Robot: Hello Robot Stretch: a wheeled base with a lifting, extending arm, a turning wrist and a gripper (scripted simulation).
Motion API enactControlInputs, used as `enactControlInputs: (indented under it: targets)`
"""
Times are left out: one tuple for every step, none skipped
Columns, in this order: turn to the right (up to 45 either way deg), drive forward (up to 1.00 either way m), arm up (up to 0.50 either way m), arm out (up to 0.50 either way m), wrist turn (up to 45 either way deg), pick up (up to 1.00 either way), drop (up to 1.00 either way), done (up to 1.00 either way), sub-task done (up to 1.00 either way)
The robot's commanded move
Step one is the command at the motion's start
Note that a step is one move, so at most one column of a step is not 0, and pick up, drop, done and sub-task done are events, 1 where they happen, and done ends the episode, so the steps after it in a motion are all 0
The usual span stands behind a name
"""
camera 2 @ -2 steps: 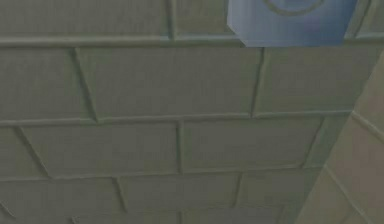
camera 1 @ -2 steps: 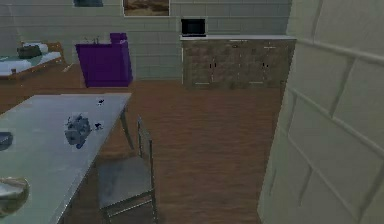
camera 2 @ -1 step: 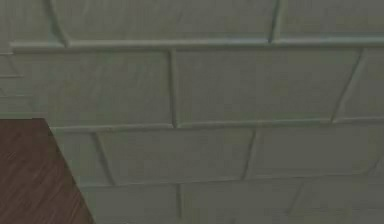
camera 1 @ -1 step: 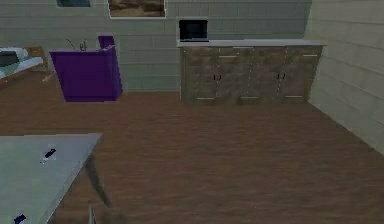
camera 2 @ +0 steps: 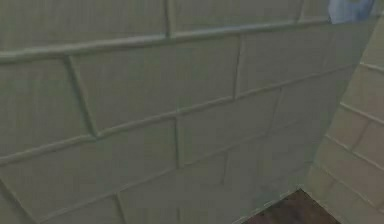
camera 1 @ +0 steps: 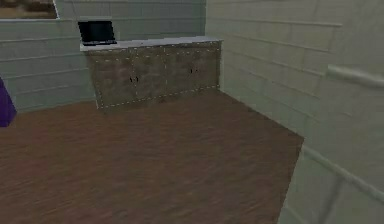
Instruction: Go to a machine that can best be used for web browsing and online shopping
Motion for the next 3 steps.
enactControlInputs:
  targets:
    - [0.0, 0.55, 0.0, 0.0, 0.0, 0.0, 0.0, 0.0, 0.0]
    - [-33.0, 0.0, 0.0, 0.0, 0.0, 0.0, 0.0, 0.0, 0.0]
    - [0.0, 1.0, 0.0, 0.0, 0.0, 0.0, 0.0, 0.0, 0.0]
